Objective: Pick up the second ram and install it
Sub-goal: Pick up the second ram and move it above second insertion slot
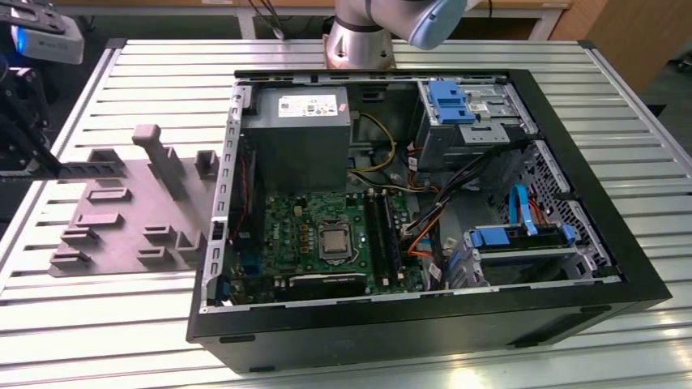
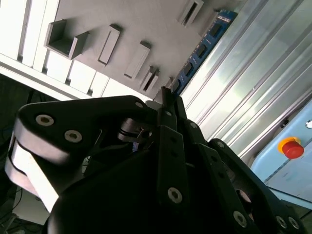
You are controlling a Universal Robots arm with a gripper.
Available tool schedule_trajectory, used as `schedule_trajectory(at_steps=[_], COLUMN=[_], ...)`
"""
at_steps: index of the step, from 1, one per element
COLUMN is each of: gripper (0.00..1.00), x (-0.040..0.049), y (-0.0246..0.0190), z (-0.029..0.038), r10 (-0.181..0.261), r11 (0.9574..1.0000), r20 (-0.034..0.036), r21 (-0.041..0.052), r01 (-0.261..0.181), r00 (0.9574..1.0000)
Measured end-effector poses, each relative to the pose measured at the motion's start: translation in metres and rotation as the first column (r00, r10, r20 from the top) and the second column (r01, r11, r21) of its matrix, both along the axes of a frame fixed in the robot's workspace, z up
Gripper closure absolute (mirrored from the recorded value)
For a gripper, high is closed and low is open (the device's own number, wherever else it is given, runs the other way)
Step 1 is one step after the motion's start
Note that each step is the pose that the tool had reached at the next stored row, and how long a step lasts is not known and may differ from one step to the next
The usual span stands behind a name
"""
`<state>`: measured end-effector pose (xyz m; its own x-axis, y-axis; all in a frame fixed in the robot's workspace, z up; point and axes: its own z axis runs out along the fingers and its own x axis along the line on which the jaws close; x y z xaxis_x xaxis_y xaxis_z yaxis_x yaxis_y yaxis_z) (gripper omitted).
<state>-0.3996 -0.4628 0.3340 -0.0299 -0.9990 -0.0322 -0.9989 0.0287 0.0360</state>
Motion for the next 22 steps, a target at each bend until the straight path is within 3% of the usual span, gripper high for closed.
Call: schedule_trajectory(at_steps=[9, 22], gripper=[0.86, 0.86], x=[0.0000, 0.0000], y=[0.0000, 0.0000], z=[0.0200, 0.0555], r10=[-0.004, -0.011], r11=[1.0000, 0.9999], r20=[0.0001, 0.0000], r21=[-0.0002, -0.0003], r01=[0.004, 0.011], r00=[1.0000, 0.9999])
